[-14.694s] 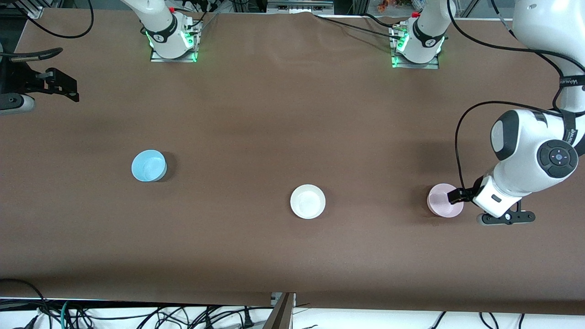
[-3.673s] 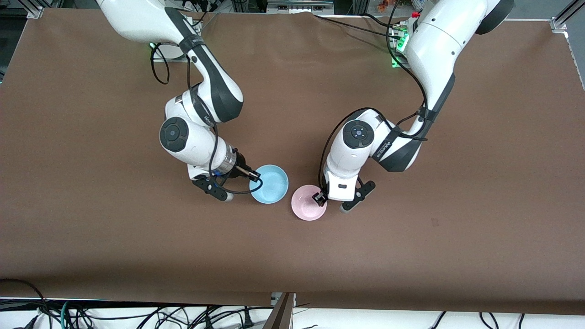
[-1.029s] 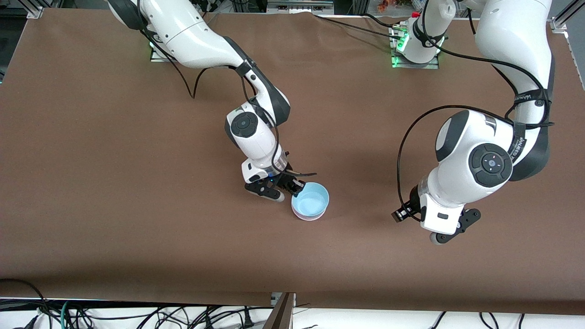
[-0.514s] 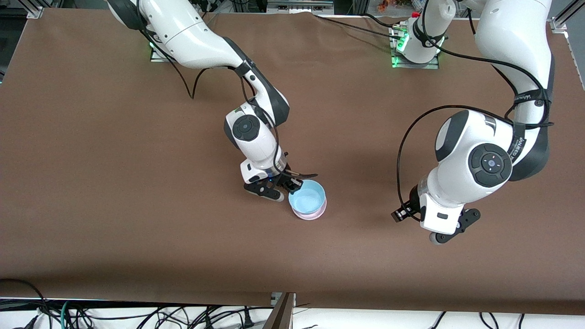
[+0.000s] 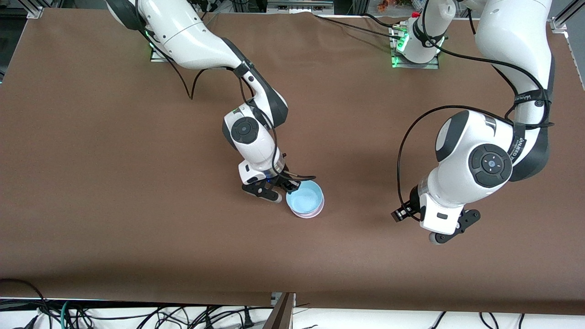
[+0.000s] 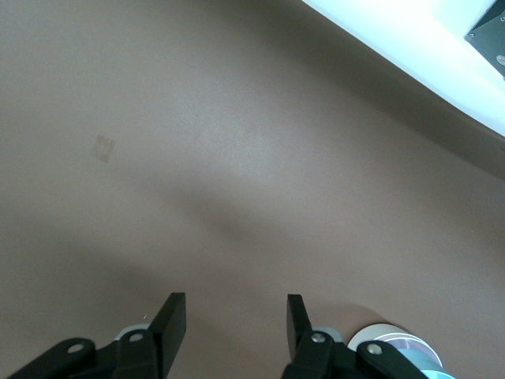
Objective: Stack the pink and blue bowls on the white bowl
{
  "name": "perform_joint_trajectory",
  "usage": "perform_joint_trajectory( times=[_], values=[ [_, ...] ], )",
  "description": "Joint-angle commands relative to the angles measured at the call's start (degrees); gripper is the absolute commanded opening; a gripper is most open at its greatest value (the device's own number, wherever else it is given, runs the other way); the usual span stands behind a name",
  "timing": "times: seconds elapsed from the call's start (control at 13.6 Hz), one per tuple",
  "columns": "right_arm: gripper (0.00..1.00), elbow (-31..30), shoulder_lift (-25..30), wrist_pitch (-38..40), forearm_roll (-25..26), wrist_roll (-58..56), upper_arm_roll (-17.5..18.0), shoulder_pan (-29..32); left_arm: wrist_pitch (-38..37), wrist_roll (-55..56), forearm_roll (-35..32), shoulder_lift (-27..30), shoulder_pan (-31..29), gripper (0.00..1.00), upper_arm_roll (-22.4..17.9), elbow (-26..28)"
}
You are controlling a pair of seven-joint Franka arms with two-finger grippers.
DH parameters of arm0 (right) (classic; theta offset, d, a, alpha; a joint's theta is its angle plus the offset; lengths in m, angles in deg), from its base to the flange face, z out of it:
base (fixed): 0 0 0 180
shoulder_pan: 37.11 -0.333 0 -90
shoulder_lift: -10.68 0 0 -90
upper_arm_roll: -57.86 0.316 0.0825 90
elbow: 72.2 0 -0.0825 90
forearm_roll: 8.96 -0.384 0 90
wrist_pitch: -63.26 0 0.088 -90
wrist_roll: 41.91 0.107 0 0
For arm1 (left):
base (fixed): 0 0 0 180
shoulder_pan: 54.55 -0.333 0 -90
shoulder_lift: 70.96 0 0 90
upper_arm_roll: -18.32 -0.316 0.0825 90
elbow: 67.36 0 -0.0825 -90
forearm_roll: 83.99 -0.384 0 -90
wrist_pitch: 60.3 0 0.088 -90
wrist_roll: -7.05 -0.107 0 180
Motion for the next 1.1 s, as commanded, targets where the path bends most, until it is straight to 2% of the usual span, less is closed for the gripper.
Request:
perform_joint_trajectory(
  times=[0.0,0.07,0.15,0.29,0.51,0.59,0.73,1.03],
  values=[
    [0.0,0.9,-1.17,0.65,0.21,-0.87,0.25,0.26,-0.5,-1.79,1.6,0.65,-0.44,0.61,0.02,0.45],
    [0.19,0.9,-1.17,0.65,0.12,-0.87,0.25,0.17,-0.5,-1.88,1.51,0.65,-0.44,0.62,0.02,0.45],
    [0.99,1.16,-1.26,0.65,0.12,-0.87,0.25,0.26,-0.5,-1.88,1.6,0.65,-0.44,0.64,-0.07,0.45],
    [1.0,1.95,-0.74,2.65,-0.06,-0.87,0.42,0.35,-0.5,-1.88,1.51,0.56,-0.44,0.69,-0.07,0.45],
    [1.0,11.24,-0.12,19.48,-0.06,-1.92,0.51,2.71,-0.5,-1.88,1.51,0.56,-0.44,0.72,-0.07,0.45],
    [1.0,12.58,1.45,25.11,0.03,-4.1,0.43,3.42,-0.41,-1.88,1.42,0.38,-0.26,0.72,-0.07,0.36],
    [1.0,12.5,6.18,34.79,-0.14,-13.91,-0.1,6.66,-0.06,-3.36,1.16,0.03,-0.09,0.72,-0.07,0.27],
    [1.0,12.5,13.76,55.54,-0.5,-37.38,-0.27,17.73,-0.32,-8.73,1.42,0.12,-0.44,0.72,-0.42,0.1]
  ],
)
